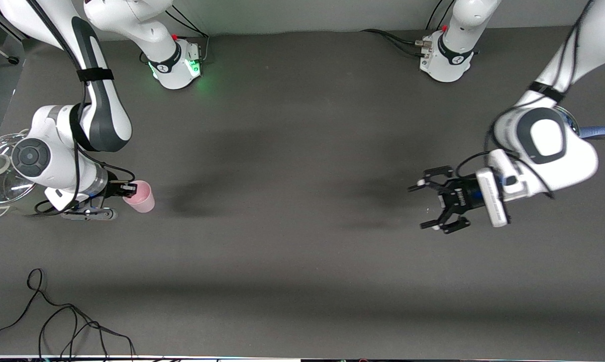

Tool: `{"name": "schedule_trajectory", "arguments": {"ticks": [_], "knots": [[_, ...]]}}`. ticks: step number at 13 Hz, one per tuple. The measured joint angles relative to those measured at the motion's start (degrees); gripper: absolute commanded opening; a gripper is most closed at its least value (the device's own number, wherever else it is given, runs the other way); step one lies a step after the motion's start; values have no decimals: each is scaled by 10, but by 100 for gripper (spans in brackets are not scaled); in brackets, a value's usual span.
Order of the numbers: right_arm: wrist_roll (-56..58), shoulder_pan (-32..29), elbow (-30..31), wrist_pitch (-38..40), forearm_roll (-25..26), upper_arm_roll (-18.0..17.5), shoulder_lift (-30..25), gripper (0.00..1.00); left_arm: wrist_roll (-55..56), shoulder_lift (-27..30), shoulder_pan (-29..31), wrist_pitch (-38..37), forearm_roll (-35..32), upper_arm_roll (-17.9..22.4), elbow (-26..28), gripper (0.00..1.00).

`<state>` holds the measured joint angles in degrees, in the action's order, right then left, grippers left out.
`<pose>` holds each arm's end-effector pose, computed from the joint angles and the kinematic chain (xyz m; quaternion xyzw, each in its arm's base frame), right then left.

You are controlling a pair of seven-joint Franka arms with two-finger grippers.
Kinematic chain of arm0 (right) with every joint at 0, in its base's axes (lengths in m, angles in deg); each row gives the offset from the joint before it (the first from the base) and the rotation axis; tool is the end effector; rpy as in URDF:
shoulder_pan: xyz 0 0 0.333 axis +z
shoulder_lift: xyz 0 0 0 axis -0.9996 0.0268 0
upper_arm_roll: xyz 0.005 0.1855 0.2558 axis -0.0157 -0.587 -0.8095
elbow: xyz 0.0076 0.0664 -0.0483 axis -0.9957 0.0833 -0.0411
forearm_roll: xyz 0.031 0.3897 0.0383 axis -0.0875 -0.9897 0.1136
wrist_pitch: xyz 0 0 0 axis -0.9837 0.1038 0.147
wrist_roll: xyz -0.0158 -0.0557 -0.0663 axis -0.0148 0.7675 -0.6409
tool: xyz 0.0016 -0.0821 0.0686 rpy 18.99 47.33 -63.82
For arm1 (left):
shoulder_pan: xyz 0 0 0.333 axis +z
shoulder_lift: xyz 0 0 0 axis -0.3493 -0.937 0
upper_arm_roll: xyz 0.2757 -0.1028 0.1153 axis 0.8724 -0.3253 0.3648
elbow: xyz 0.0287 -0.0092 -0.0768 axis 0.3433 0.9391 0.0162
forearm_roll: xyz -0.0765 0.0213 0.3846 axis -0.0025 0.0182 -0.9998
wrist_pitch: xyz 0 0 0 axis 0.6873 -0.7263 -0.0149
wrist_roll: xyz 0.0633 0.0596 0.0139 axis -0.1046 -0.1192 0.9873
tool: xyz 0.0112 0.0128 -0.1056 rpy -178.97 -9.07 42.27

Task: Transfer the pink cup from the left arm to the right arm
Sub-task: 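Lower the cup with the right gripper while the left gripper returns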

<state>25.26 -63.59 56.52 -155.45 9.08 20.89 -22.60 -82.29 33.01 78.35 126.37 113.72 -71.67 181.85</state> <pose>0.5695 0.0064 0.3273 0.9967 -0.0289 -0.0652 0.0375 0.6082 -0.0846 0.3662 0.7416 -0.3594 0.3261 0.4632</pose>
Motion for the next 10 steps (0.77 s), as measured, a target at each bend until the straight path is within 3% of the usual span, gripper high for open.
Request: {"name": "schedule_trajectory", "arguments": {"ticks": [3, 5, 9, 10], "knots": [[16, 2, 6, -30, -41, 0, 39, 0, 116, 17, 83, -154, -138, 0, -21, 99], [60, 2, 6, -42, -98, 0, 73, 0, 225, 29, 114, -257, -230, -1, -64, 99], [75, 2, 4, -59, -116, 0, 108, 0, 420, 38, 122, -406, -377, -12, -176, 99], [77, 1, 4, -59, -117, 0, 109, 6, 450, 42, 122, -425, -402, -20, -192, 99]]}}
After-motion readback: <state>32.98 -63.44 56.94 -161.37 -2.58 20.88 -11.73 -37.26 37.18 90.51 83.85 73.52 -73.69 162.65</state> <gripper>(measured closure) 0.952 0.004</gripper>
